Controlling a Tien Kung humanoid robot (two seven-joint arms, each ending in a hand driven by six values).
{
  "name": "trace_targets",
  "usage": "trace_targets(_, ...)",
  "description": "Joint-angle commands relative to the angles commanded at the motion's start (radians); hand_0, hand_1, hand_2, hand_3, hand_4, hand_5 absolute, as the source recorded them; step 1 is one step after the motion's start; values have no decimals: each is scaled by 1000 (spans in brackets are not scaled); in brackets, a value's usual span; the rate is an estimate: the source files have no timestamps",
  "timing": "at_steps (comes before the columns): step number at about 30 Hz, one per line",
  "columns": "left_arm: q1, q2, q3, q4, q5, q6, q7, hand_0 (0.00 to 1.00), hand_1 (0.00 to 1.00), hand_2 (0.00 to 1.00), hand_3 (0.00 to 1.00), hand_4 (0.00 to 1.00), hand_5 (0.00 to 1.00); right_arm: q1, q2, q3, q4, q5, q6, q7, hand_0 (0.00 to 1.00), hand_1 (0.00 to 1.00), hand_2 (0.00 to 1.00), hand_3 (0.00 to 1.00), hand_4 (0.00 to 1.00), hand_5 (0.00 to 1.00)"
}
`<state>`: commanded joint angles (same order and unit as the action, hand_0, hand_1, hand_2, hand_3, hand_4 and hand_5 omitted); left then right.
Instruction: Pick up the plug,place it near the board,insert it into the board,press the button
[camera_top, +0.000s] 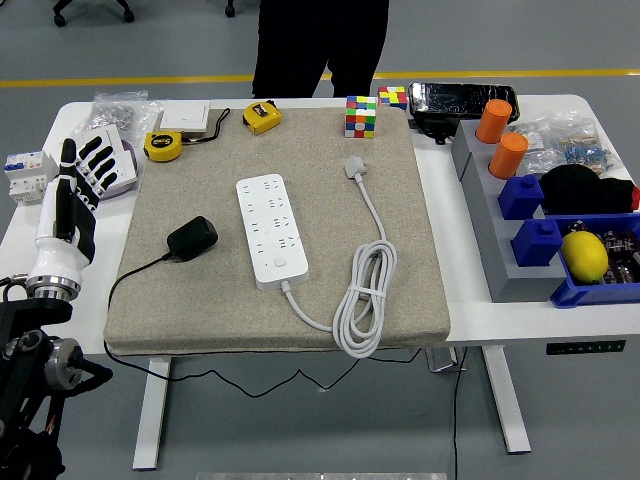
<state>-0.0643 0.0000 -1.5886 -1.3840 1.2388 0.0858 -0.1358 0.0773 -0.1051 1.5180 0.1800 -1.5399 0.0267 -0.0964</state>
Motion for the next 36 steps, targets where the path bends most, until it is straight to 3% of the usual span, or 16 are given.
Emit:
trace_targets(11, -1, 1, 1, 5, 20, 11, 10, 772, 799, 755, 748, 998, 998, 3, 2, 13, 0, 4, 0, 10, 852, 762, 750, 783, 998, 884)
trace_targets(22, -2, 7, 16, 4, 40, 23, 18, 758, 779, 730, 731, 998, 998, 1, 0, 7, 0, 3, 3, 7, 852, 762, 750, 783, 998, 884)
trace_targets(23, -2, 7, 18, 4, 43, 25, 20, 749, 746, 707, 723, 995, 934, 1, 0, 7, 0, 3, 3, 7, 851, 762, 750, 783, 998, 884)
trace_targets(28, 2, 7, 19, 2, 54, 30, 24, 749, 746, 707, 723, 995, 934, 1, -1, 2, 0, 2, 4, 6, 851, 762, 750, 783, 998, 884)
trace_targets(29, 3, 8, 19, 3, 55, 31, 25, 740, 744, 701, 716, 972, 859, 1, -1, 3, 0, 1, 4, 6, 850, 762, 750, 784, 998, 885)
trace_targets(36, 7, 10, 24, 3, 62, 42, 29, 736, 725, 668, 699, 962, 832, -3, -1, 1, 0, -3, 5, 6, 850, 761, 750, 785, 998, 900)
